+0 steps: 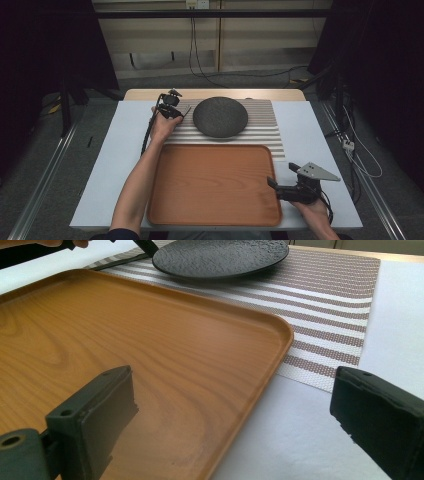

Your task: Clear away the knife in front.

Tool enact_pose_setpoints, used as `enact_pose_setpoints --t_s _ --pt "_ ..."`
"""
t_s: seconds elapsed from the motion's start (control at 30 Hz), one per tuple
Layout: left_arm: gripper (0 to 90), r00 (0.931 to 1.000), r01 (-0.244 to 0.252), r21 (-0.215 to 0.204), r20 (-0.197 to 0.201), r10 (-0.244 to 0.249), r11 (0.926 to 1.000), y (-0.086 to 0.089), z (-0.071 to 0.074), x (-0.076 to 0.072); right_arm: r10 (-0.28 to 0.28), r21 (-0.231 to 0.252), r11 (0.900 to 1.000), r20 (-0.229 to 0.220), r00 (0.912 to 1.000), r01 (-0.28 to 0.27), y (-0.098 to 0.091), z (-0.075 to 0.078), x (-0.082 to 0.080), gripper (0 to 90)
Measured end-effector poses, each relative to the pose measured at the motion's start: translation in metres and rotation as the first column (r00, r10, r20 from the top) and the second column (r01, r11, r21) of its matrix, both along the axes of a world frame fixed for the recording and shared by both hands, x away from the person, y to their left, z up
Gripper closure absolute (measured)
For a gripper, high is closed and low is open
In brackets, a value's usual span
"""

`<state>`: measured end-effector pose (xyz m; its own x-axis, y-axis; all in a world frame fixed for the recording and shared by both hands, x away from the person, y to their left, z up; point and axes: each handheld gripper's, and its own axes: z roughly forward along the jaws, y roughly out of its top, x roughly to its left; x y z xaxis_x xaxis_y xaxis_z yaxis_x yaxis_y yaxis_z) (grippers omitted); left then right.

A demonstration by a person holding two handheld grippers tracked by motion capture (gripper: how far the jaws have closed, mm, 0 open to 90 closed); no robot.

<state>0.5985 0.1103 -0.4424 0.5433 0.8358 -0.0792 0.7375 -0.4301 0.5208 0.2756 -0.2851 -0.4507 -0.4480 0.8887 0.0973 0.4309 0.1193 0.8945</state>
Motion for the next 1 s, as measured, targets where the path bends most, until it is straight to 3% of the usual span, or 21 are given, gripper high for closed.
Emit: enact_pose_setpoints --t_s 0.53,1.0 --pt "80.2 0.9999 -0.016 -0.011 0.004 0.016 0.9998 0.0 0.002 -0.001 0.003 -0.003 1.0 -0.004 1.0 -0.003 0.001 0.0 0.001 4.4" --pt "80.2 0.9998 -0.013 -0.014 0.017 0.013 0.9998 0.008 0.013 -0.007 -0.003 -0.001 1.0 -0.001 1.0 0.003 0.001 0.0 0.0 4.5"
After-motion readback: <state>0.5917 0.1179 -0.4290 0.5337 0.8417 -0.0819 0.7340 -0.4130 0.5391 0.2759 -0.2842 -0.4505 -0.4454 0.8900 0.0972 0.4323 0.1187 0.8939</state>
